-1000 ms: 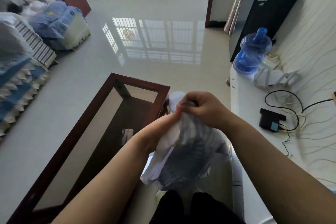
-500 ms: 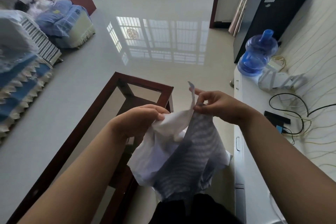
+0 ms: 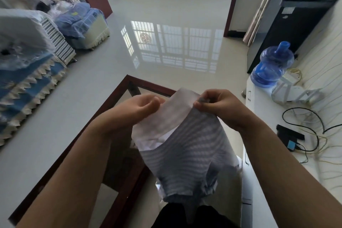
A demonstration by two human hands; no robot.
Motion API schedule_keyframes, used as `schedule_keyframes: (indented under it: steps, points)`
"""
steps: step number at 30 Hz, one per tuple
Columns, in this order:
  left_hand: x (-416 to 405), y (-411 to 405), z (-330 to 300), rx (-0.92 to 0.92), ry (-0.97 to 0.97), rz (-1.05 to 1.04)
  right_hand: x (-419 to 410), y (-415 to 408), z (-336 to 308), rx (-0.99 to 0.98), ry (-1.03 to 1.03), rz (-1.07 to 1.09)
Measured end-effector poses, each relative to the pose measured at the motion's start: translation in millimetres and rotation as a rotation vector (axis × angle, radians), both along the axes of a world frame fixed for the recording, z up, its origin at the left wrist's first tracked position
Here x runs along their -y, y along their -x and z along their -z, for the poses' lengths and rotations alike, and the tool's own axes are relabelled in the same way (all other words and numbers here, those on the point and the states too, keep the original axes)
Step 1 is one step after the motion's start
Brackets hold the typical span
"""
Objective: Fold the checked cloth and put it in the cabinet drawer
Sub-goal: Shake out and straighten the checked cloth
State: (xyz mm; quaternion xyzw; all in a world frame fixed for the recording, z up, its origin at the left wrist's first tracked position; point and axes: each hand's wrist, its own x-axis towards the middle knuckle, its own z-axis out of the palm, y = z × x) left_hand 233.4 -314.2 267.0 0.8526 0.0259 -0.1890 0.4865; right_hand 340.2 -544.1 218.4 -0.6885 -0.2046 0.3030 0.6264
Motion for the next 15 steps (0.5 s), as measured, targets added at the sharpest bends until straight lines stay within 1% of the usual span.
schedule_keyframes:
  steps: [2, 3, 4, 5, 7, 11, 15]
  points:
    - [22, -14, 0, 0.21, -0.269, -0.02, -13, 6, -17, 0.217, 0.069, -0.016]
    - [31, -20, 0, 0.314, -0.339, -0.069, -17, 9, -22, 0.294, 0.081, -0.014]
    - [37, -25, 1, 0.39, -0.347, -0.133, -19, 10, -25, 0.342, 0.084, 0.005]
    - [40, -28, 2, 0.447, -0.33, -0.184, -18, 10, -27, 0.359, 0.079, 0.034]
    - [43, -27, 2, 0.509, -0.313, -0.207, -13, 10, -30, 0.361, 0.066, 0.073]
    - [52, -23, 0, 0.488, -0.239, -0.174, -4, 17, -40, 0.432, 0.064, 0.018]
    - [62, -24, -6, 0.494, -0.032, -0.224, -2, 27, -46, 0.491, 0.047, 0.123]
